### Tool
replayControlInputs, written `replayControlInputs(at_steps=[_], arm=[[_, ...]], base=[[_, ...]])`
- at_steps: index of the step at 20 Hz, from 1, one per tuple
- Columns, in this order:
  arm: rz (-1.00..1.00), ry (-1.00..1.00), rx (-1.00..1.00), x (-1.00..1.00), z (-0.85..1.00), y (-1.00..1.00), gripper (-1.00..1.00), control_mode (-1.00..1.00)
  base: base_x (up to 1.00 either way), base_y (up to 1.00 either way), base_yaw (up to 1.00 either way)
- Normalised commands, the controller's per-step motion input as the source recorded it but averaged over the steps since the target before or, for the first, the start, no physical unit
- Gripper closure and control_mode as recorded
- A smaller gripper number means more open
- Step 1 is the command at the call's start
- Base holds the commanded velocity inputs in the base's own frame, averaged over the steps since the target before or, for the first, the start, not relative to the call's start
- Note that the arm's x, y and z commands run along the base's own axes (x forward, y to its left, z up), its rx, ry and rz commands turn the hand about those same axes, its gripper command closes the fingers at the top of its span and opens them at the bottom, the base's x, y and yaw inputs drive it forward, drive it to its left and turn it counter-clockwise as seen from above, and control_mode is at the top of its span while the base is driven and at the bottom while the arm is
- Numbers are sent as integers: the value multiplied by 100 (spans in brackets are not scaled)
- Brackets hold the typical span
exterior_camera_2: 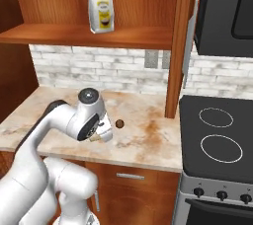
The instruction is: Pick the egg and butter from the fridge and place them by the bowl for mixing.
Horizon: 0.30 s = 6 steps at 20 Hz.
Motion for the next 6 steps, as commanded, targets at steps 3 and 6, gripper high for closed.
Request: replayControlInputs(at_steps=[3, 6], arm=[[16, -25, -17, -78, 32, 1, -100, -100], [13, -19, -16, -62, 32, 5, -100, -100]], base=[[0, 0, 0], [0, 0, 0]])
